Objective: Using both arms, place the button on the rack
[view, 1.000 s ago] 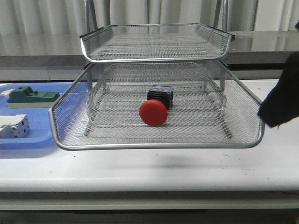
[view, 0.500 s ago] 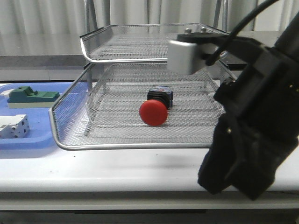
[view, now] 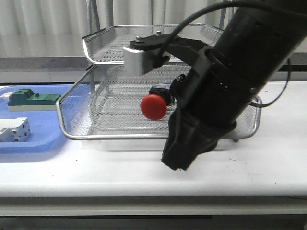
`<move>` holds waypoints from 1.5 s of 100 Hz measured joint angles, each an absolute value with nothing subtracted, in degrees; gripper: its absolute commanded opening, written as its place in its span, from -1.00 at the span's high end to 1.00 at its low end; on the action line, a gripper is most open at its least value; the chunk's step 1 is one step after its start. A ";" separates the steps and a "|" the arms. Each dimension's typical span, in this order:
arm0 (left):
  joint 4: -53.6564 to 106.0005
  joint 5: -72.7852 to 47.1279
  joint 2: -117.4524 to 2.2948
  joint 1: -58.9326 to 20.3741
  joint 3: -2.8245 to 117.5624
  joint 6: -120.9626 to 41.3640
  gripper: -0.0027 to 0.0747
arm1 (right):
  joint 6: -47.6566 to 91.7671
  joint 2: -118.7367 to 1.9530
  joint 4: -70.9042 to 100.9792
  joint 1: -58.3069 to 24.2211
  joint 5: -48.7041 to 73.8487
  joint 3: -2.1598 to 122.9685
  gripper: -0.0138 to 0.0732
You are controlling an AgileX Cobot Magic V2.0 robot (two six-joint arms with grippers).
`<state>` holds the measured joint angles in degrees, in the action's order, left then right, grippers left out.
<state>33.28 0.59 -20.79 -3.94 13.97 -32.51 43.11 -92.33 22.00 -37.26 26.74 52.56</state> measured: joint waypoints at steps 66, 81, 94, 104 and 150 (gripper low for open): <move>33.28 0.59 -20.79 -3.94 13.97 -32.51 0.98 | 43.11 -101.12 18.69 -29.29 26.99 64.59 0.84; 33.28 0.59 -20.79 -3.94 13.97 -32.51 0.98 | 43.11 -101.12 18.81 -29.29 29.90 64.62 0.84; 33.28 0.59 -20.79 -3.94 13.97 -32.51 0.98 | 42.14 -99.59 19.57 -29.29 33.34 64.62 0.82; 33.28 0.59 -20.79 -3.94 13.97 -32.51 0.98 | 38.38 -97.11 19.55 -29.29 35.41 64.62 0.82; 33.28 0.59 -20.79 -3.94 13.97 -32.51 0.98 | 5.91 -76.37 -5.34 -29.27 40.81 60.75 0.82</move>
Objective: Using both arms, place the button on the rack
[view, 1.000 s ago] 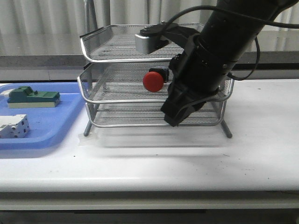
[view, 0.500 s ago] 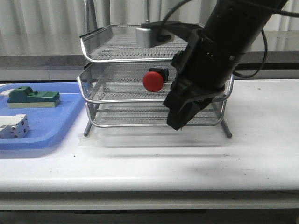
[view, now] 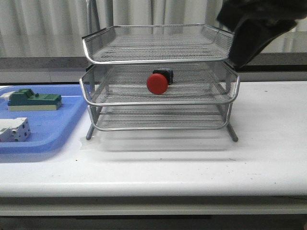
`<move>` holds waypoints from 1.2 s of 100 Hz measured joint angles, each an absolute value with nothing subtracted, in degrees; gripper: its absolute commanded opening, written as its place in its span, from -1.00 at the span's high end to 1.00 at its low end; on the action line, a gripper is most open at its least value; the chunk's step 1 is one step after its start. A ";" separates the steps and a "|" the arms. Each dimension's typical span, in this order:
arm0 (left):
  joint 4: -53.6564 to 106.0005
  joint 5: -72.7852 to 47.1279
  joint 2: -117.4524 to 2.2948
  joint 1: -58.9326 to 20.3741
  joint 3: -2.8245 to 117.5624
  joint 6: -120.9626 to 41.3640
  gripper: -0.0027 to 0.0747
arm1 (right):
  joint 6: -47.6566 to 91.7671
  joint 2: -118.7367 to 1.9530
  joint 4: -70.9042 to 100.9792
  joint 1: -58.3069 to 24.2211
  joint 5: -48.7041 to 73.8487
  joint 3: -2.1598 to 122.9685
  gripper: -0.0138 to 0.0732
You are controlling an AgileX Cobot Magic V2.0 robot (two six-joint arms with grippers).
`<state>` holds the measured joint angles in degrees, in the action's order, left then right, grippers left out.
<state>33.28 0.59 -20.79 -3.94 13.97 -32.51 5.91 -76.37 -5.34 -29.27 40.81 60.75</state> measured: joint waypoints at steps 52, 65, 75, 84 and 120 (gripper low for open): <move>33.28 0.59 -20.79 -3.94 13.97 -32.51 0.98 | -10.66 -45.58 -17.62 -29.27 49.71 48.87 0.82; 33.28 0.59 -20.79 -3.94 13.97 -32.51 0.98 | -16.27 -38.92 -22.50 -29.27 54.20 47.19 0.82; 33.28 0.59 -20.79 -3.94 13.97 -32.51 0.98 | -18.05 -34.63 -24.80 -29.27 57.09 46.24 0.82; 33.28 0.59 -20.79 -3.94 13.97 -32.51 0.98 | -18.47 -31.58 -25.44 -29.27 58.13 45.74 0.82; 33.28 0.59 -20.79 -3.94 13.97 -32.41 0.98 | -18.74 -28.14 -25.56 -29.27 58.97 45.74 0.82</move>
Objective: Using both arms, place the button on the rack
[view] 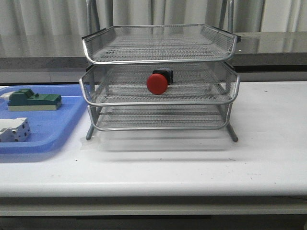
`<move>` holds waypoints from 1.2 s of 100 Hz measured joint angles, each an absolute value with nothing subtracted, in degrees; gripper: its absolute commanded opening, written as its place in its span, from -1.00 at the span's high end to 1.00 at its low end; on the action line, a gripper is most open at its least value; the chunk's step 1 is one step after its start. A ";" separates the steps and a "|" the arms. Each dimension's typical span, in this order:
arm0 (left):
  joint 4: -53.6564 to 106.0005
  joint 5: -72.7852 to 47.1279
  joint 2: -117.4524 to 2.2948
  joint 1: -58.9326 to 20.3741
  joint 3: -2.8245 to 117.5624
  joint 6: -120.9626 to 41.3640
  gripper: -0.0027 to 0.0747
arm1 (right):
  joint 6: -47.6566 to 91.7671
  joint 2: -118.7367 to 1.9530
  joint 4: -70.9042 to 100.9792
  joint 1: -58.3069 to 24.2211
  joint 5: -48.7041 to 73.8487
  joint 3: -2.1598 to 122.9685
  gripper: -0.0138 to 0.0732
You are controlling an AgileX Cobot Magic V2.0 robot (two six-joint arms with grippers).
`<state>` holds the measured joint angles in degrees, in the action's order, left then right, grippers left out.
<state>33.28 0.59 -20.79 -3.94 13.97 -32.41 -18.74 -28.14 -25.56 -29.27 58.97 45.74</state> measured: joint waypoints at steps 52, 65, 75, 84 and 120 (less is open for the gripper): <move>33.28 0.59 -20.79 -3.94 13.97 -32.41 0.98 | -18.87 -28.14 -25.56 -29.27 58.97 45.74 0.82; 33.28 0.59 -20.79 -3.94 13.97 -32.41 0.98 | -18.87 -27.14 -26.23 -29.16 55.60 43.76 0.82; 33.28 0.59 -20.79 -3.94 13.97 -32.41 0.98 | -18.87 -24.53 -26.37 -28.05 49.80 40.08 0.82; 33.28 0.59 -20.79 -3.94 13.97 -32.41 0.98 | -18.87 -21.24 -26.11 -25.67 44.94 36.26 0.82; 33.28 0.59 -20.79 -3.94 13.97 -32.41 0.98 | -12.36 -7.49 -15.15 -12.45 32.36 23.28 0.82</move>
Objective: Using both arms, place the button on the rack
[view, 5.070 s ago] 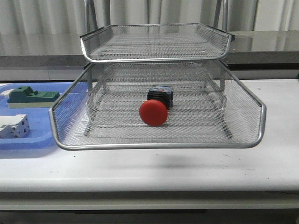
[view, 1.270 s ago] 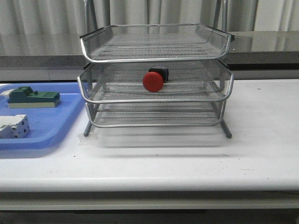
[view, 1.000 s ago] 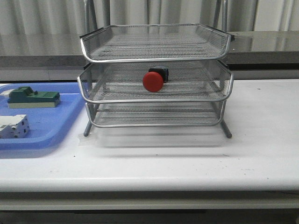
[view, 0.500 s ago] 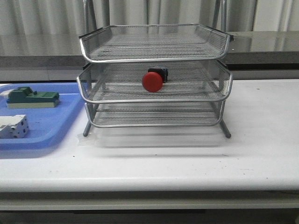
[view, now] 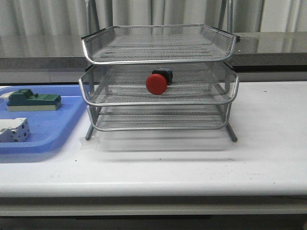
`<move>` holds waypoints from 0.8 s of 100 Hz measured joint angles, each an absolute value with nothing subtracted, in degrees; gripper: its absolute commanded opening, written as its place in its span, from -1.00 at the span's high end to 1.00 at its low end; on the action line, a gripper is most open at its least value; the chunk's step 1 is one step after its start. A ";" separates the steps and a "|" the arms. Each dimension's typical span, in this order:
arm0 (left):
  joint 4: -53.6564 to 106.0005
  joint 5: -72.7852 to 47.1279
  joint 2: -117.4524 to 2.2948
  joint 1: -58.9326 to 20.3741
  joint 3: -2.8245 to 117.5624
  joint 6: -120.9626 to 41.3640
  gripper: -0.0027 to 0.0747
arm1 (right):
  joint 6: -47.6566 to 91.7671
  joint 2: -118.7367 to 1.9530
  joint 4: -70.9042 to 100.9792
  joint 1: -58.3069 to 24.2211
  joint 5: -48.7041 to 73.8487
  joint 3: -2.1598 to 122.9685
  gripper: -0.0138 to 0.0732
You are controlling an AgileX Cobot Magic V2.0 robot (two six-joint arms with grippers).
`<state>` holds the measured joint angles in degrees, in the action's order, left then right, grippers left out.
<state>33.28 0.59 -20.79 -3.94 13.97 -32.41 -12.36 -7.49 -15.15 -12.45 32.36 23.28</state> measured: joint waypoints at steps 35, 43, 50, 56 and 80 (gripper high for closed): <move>33.28 0.59 -20.79 -3.94 13.97 -32.41 0.98 | -1.16 0.62 1.62 -0.30 21.04 10.90 0.82; 33.28 0.59 -20.79 -3.94 13.97 -32.41 0.98 | -0.79 0.69 2.27 0.98 18.03 8.20 0.82; 33.28 0.59 -20.79 -3.94 13.97 -32.41 0.98 | -0.77 0.69 2.61 1.25 15.31 5.87 0.82; 33.28 0.59 -20.79 -3.94 13.97 -32.41 0.98 | -0.66 0.69 2.80 1.38 12.88 3.99 0.82; 33.28 0.59 -20.79 -3.94 13.97 -32.41 0.98 | -0.66 0.69 2.93 1.38 7.21 -0.82 0.82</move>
